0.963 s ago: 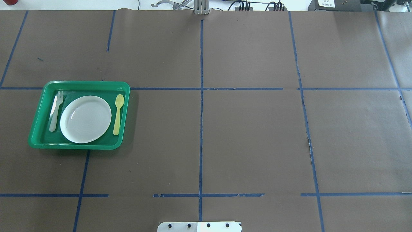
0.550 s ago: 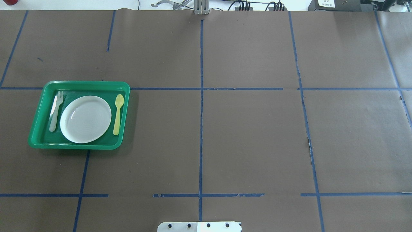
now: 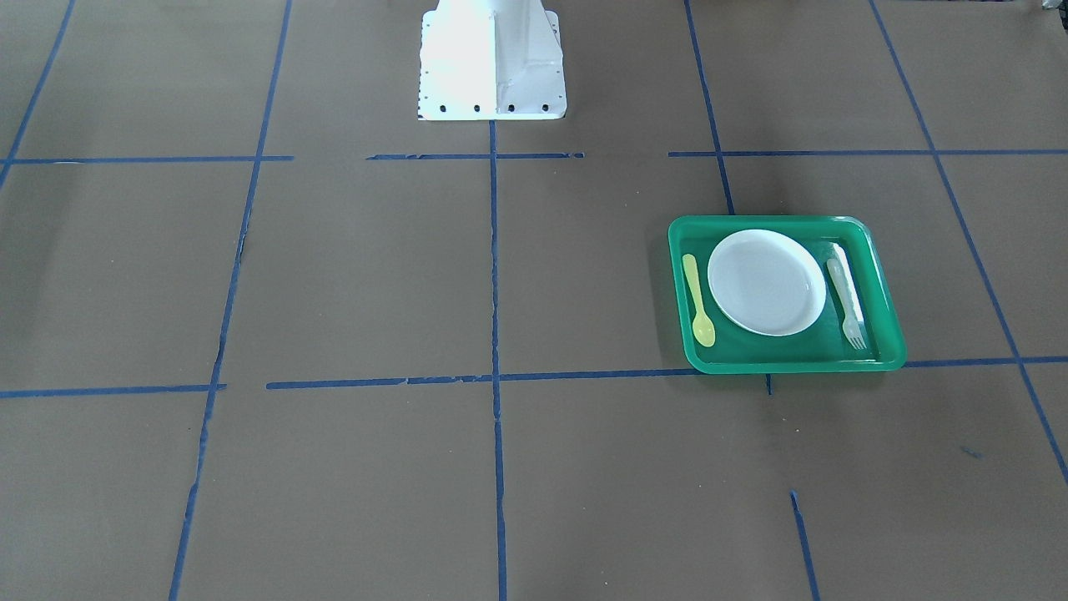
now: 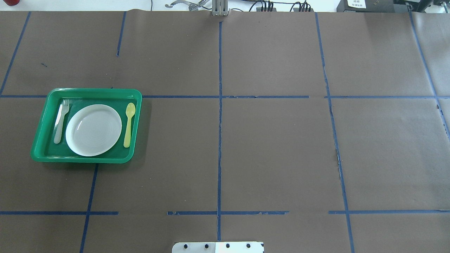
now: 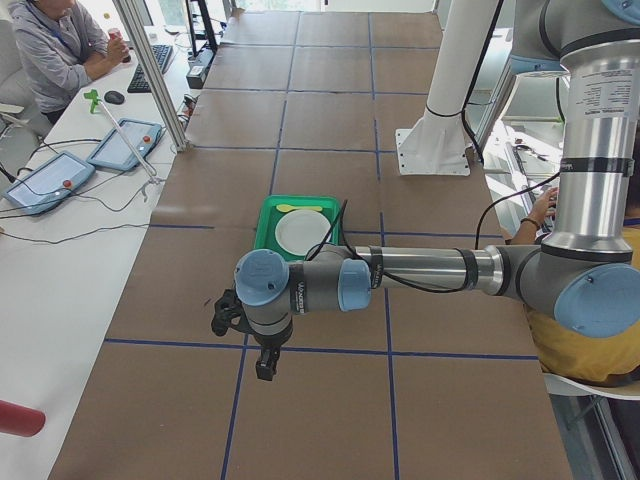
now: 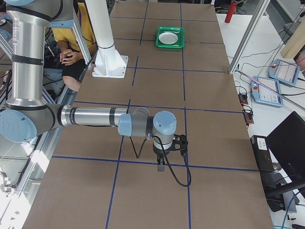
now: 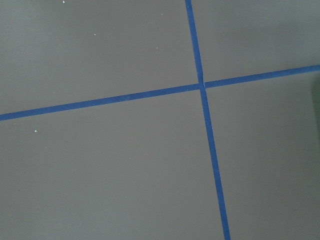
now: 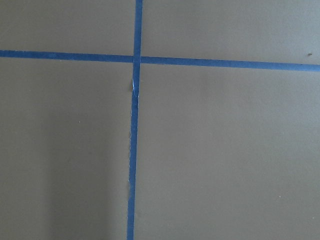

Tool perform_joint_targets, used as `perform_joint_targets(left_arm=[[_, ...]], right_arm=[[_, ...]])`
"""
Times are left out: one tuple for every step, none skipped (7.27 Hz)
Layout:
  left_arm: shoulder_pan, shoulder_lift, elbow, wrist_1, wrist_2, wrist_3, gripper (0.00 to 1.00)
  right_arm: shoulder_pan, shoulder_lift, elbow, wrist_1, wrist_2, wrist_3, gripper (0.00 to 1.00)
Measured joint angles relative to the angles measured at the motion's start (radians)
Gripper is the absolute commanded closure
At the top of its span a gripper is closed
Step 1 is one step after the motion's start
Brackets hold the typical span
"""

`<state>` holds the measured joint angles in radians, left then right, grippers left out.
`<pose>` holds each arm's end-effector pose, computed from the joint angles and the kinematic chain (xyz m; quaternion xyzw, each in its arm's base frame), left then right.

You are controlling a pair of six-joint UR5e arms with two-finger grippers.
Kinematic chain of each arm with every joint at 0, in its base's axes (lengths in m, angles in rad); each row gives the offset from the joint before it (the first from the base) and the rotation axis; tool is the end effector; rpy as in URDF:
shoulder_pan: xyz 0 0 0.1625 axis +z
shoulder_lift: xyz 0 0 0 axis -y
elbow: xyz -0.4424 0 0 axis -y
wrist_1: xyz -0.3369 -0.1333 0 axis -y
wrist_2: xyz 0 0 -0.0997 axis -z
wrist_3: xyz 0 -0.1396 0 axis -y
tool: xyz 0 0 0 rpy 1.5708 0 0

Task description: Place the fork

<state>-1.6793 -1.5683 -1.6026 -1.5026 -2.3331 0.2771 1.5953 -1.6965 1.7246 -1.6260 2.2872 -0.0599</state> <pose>-0.0834 -0.4248 0.6998 0.0536 0.3685 0.0709 0.9254 0.0509 -0.3770 0.6999 0.0021 -0.3508 -0.0118 0.9364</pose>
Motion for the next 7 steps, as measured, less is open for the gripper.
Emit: perform_joint_targets(left_arm=[[0.0, -0.003, -0.001, 0.001, 0.006, 0.0, 0.0], [0.0, -0.004, -0.001, 0.0, 0.008, 0.0, 0.0], [0.0, -0.004, -0.002, 0.0, 0.009, 0.001, 0.0], [0.0, -0.004, -0.002, -0.001, 0.009, 0.001, 0.0], [0.001, -0.005, -0.004, -0.001, 0.009, 0.001, 0.0], [0.002, -0.005, -0.009, -0.001, 0.008, 0.001, 0.0], [0.002, -0.004, -0.015, -0.001, 0.008, 0.001, 0.0]], right_arm=[[0.0, 0.0, 0.0, 0.0, 0.0, 0.0, 0.0], [0.0, 0.0, 0.0, 0.0, 0.0, -0.001, 0.0], [0.0, 0.0, 0.0, 0.0, 0.0, -0.001, 0.0], [0.0, 0.0, 0.0, 0.0, 0.0, -0.001, 0.0], [0.0, 0.0, 0.0, 0.0, 0.0, 0.0, 0.0], [0.0, 0.0, 0.001, 0.0, 0.0, 0.0, 0.0], [0.0, 0.0, 0.0, 0.0, 0.0, -0.001, 0.0]])
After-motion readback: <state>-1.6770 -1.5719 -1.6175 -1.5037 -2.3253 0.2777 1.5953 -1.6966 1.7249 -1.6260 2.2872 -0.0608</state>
